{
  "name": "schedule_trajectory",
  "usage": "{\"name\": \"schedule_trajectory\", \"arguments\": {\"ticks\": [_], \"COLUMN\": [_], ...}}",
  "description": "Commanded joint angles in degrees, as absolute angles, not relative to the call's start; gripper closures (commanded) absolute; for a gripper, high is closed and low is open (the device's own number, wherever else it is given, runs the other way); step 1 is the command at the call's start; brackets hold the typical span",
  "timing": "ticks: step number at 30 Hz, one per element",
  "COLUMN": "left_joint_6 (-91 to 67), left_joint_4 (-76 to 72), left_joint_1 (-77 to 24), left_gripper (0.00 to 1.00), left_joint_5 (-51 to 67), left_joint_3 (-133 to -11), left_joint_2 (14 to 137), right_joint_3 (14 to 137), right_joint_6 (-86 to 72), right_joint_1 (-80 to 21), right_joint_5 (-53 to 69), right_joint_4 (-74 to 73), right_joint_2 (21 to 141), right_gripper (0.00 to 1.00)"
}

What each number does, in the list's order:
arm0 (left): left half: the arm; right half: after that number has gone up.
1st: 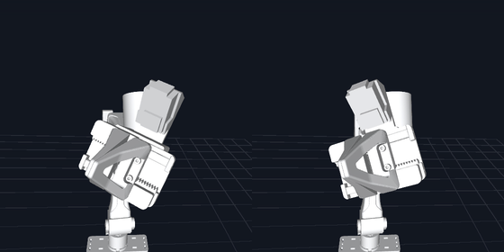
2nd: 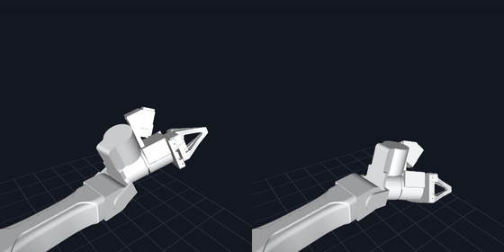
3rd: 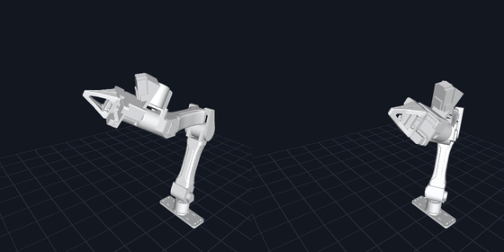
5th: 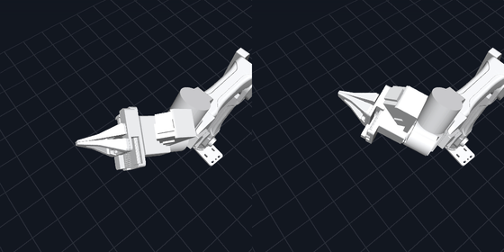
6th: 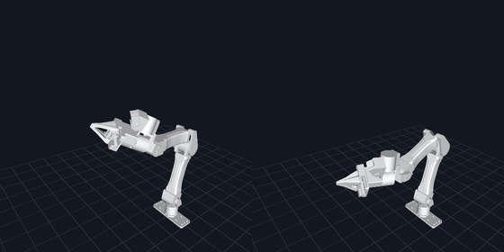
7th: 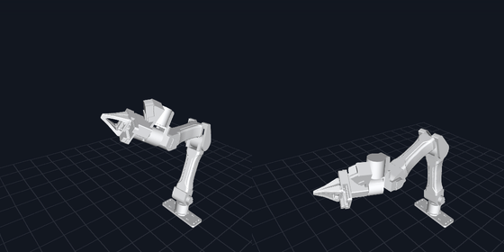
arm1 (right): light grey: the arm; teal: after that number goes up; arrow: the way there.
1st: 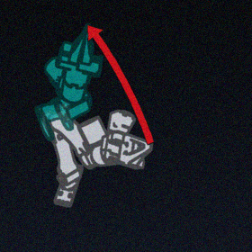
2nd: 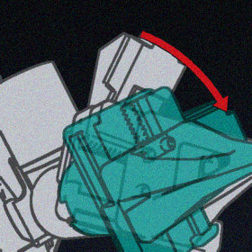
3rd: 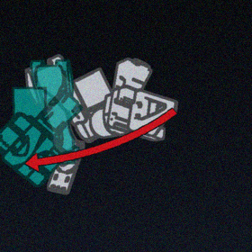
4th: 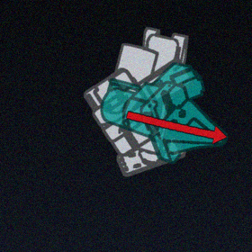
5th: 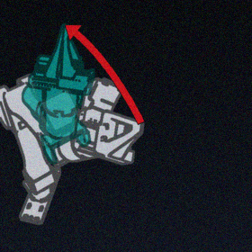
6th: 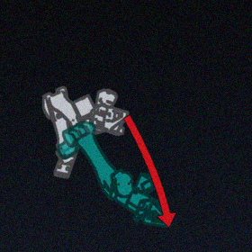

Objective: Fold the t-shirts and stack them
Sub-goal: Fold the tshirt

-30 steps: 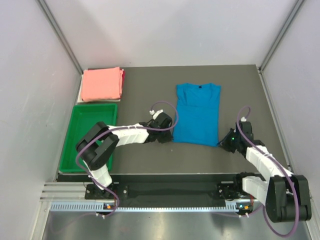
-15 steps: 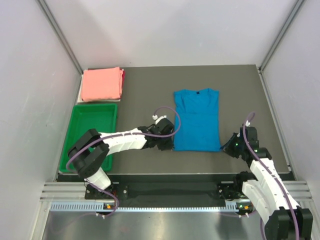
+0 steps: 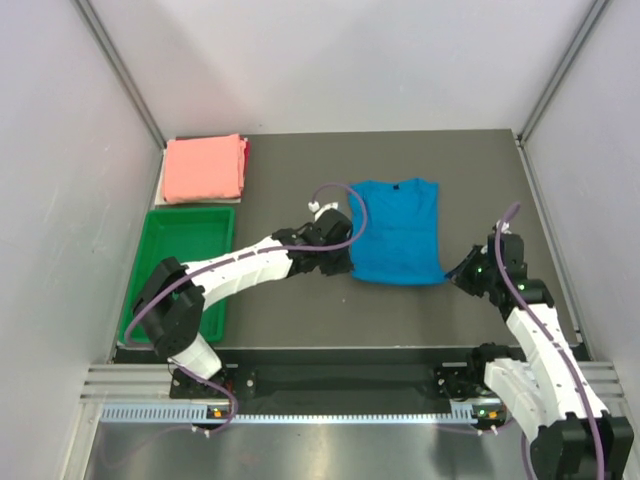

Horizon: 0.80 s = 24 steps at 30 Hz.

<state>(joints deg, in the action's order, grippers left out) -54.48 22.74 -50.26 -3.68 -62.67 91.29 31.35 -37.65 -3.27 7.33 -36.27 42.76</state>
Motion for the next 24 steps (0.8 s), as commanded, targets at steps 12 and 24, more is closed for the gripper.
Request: {"name": "schedule_trajectory", "arguments": {"ticks": [12,24], "left_joint_6": [-43.4,-43.8], "left_joint_4": [23.5,12.8], "left_joint_1": [-36.8,-27.7], "left_gripper": [1.00,1.00], "left_joint_5": [-1.0,8.3], "left_joint_3": [-95.8,-116.5], "left_joint_2": [109.8,130.0], "right_joint_3": [58.3,80.0], "right_joint_6": [-33.8,-31.6], "right_joint_1": [-2.9,-1.8], "right_joint_5": [4.3,4.9], "right_joint_4": [-22.9,-15.7], "right_joint_2": [71.4,97.7], "right_gripper": [1.00,1.00]}}
